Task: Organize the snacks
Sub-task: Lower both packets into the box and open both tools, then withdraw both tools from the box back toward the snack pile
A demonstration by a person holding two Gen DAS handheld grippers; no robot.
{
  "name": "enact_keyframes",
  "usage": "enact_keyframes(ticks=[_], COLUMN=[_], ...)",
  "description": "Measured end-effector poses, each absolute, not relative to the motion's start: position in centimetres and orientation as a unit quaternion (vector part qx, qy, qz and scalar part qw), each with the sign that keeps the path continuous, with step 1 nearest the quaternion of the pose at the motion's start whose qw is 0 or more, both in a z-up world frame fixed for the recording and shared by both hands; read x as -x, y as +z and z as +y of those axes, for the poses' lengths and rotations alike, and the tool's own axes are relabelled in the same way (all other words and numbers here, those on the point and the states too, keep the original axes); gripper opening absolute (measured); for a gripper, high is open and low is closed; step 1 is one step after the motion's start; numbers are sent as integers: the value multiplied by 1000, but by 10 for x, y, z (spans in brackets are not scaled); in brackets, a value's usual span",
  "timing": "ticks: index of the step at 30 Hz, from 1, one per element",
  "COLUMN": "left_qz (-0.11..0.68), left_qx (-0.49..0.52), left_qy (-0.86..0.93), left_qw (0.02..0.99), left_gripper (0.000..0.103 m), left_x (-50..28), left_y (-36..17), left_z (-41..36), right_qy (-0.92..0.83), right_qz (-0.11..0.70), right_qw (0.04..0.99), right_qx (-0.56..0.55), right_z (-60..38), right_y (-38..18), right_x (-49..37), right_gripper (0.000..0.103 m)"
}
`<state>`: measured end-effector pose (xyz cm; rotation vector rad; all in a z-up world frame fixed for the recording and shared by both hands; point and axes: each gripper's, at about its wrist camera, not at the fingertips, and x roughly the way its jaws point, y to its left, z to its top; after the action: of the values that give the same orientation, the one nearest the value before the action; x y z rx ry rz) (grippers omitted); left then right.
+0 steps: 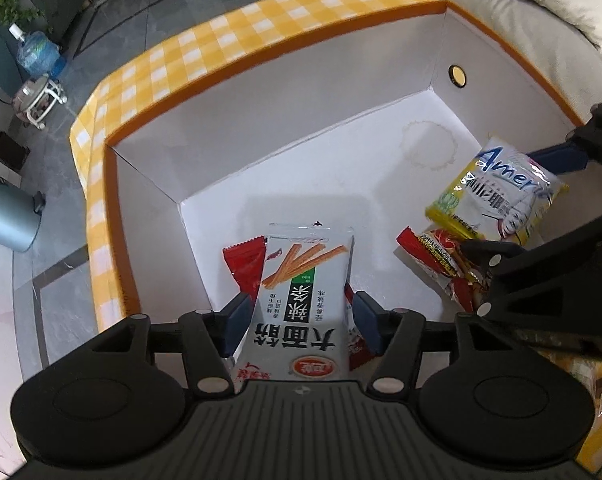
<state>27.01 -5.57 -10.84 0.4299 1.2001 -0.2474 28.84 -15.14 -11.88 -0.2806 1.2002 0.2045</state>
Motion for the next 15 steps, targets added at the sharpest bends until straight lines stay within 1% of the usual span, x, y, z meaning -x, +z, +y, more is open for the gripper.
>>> enact_keyframes(ticks=[1, 3, 5, 15], left_qz=[554, 546, 541, 495], left_qx=[-199, -194, -188, -184], left_qy=[-117, -117, -117, -115], left_qw=[800, 806, 811, 842], left_gripper=[70, 77, 79, 79], left_x=[-267, -264, -260, -226], left_y=[-106, -100, -95, -54], left_z=[-55, -53, -51, -45], right_qy=[92, 89, 89, 75], right_qz=[558, 551, 549, 509], right_qw=[814, 819, 822, 850], right_qx=[133, 132, 127, 112], right_z=[-152, -155, -157, -163], right_y=[-117, -112, -108, -74], right_x=[-287, -283, -280, -250], right_gripper=[74, 76, 78, 78])
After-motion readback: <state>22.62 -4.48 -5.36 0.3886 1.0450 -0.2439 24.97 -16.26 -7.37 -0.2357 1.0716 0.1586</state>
